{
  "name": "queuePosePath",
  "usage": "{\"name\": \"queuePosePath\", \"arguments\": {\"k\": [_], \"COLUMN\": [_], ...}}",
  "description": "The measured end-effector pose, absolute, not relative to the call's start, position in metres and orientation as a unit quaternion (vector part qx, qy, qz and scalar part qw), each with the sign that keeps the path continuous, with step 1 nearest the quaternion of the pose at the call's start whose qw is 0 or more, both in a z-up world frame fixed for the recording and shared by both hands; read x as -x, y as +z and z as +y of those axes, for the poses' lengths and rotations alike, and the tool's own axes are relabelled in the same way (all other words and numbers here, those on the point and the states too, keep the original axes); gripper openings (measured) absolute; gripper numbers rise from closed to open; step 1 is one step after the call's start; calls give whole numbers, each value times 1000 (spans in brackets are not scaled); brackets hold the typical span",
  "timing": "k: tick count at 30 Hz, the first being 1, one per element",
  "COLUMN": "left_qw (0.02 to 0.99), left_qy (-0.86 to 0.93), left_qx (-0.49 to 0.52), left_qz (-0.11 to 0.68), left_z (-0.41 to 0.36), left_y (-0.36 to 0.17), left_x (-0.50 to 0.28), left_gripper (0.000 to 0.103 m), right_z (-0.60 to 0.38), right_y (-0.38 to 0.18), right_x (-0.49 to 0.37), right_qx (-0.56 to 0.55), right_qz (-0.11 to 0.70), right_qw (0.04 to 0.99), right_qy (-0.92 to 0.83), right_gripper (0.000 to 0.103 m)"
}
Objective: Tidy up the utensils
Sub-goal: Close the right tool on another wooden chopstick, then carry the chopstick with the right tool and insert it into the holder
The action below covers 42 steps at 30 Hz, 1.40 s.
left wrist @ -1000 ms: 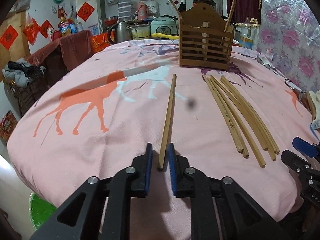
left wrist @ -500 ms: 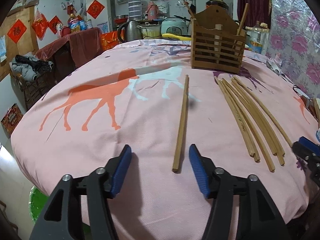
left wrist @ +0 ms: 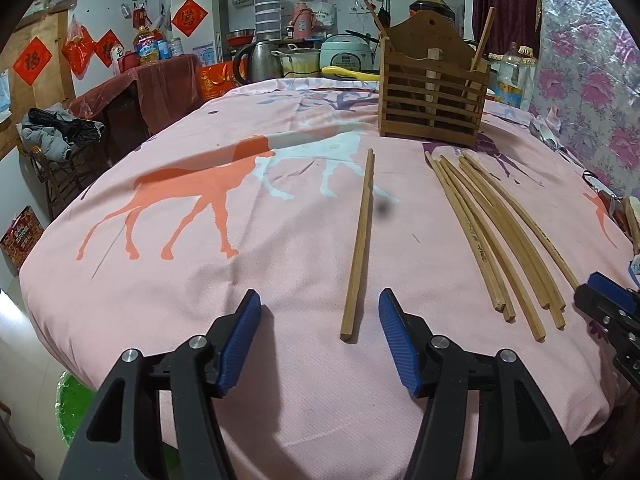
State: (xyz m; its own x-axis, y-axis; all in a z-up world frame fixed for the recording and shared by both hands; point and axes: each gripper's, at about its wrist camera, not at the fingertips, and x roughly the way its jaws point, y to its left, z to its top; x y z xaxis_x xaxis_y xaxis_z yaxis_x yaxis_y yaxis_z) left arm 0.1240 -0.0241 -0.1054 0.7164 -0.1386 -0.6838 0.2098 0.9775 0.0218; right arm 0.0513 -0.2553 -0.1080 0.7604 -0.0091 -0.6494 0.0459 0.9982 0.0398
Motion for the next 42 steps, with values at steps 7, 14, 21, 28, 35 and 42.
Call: {"name": "queuePosePath", "arguments": {"k": [7, 14, 21, 28, 35, 42], "left_qw": [923, 923, 925, 923, 931, 941], "left_qy": [-106, -116, -124, -138, -137, -138], "left_qx": [-44, -44, -62, -61, -42, -27], "left_qz": [366, 365, 354, 353, 337, 307], "left_z": [-22, -22, -32, -32, -25, -19], "left_y": [-104, -103, -104, -96, -72, -39], "left_x": [-122, -116, -113, -109, -103, -88], "left_gripper": [43, 30, 19, 6, 6, 6], "right_z": [-266, -277, -274, -276, -277, -278], "right_y": [-112, -114, -115, -108, -89, -61], "right_x": [-57, -52, -51, -42, -31, -17], "right_qx": [-50, -80, -71, -73, -71, -75], "right_qz": [339, 337, 333, 316, 285, 243], "right_qw": [939, 938, 940, 945, 955, 966], "right_qy": [-29, -29, -34, -38, -41, -40], "right_gripper": [6, 8, 7, 6, 6, 6]}}
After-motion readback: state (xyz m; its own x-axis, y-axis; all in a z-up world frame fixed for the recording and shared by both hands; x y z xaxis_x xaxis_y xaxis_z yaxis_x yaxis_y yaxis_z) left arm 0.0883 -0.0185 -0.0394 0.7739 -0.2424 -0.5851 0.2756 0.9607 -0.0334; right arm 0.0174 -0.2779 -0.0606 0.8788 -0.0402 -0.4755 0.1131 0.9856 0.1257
